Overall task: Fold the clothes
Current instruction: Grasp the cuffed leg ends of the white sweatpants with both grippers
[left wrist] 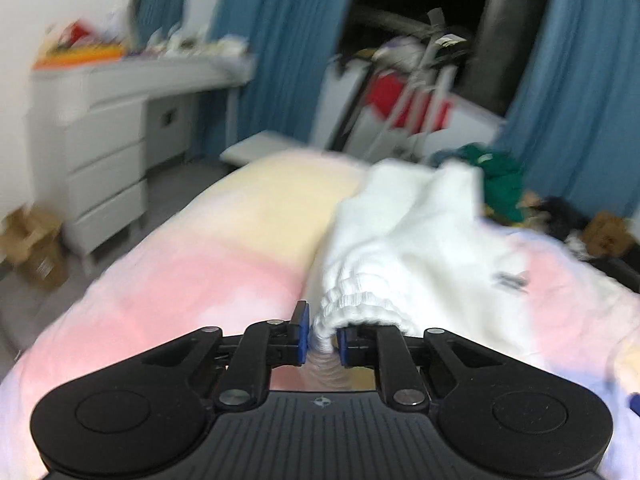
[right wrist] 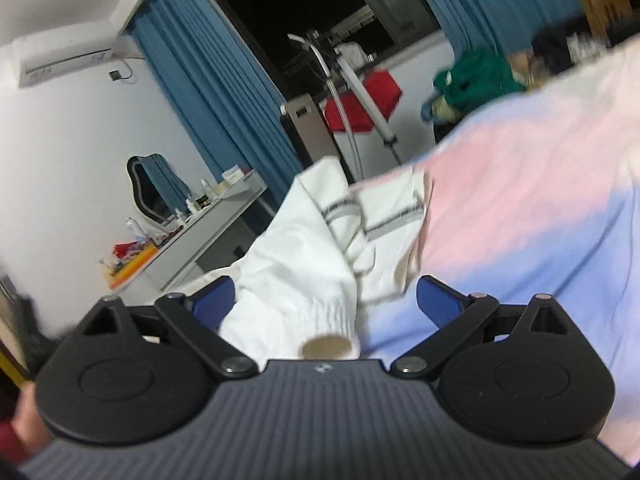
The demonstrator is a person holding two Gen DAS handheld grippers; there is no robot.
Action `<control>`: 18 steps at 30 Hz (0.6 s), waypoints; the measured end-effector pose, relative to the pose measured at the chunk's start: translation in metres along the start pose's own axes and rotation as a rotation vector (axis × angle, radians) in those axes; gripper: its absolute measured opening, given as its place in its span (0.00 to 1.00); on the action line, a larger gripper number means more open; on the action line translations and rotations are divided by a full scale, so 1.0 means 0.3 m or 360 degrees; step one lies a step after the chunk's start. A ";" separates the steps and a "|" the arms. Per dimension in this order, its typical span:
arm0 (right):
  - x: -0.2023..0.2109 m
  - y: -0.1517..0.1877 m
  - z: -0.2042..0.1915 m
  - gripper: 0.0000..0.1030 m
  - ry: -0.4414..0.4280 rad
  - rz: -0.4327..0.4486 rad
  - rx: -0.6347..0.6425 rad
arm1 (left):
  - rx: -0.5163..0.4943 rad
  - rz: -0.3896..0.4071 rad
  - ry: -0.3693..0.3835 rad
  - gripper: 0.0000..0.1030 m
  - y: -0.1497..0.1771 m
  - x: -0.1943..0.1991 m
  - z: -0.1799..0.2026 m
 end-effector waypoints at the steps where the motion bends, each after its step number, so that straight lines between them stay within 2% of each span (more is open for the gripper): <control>1: -0.004 0.013 0.004 0.88 -0.0005 -0.0027 -0.0024 | 0.0034 -0.0018 0.0018 0.14 0.003 0.006 -0.016; 3: -0.028 0.033 0.016 0.73 0.0019 -0.0086 -0.0053 | 0.0101 -0.0053 0.0054 0.14 0.010 0.019 -0.048; 6: -0.080 0.053 0.026 0.70 -0.0007 -0.0155 -0.0115 | 0.0175 -0.0099 0.0103 0.16 0.020 0.041 -0.089; 8: -0.127 0.063 0.030 0.70 -0.0046 -0.0195 -0.0169 | 0.0096 -0.0090 0.0098 0.18 0.035 0.073 -0.076; 12: -0.259 0.086 0.041 0.71 -0.0078 -0.0312 -0.0215 | 0.0081 -0.0048 0.0086 0.27 0.039 0.122 -0.067; 15: -0.359 0.099 0.055 0.71 -0.0074 -0.0359 -0.0245 | 0.0137 0.0013 0.0094 0.46 0.013 0.137 -0.058; 16: -0.390 0.103 0.059 0.71 -0.0080 -0.0368 -0.0259 | 0.0183 0.0048 0.0109 0.56 -0.003 0.137 -0.057; 18: -0.449 0.118 0.054 0.72 -0.0159 -0.0411 -0.0281 | 0.0269 0.0110 0.0140 0.60 -0.032 0.138 -0.057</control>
Point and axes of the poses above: each gripper's, at about its wrist camera, not at the fingertips, and x roughly against the way its jaws point, z to its right, y to its underside, the point moved 8 cm from there along -x, roughly the way its jaws point, and after that the axes turned 4 degrees about -x, right-handed, at the moved point
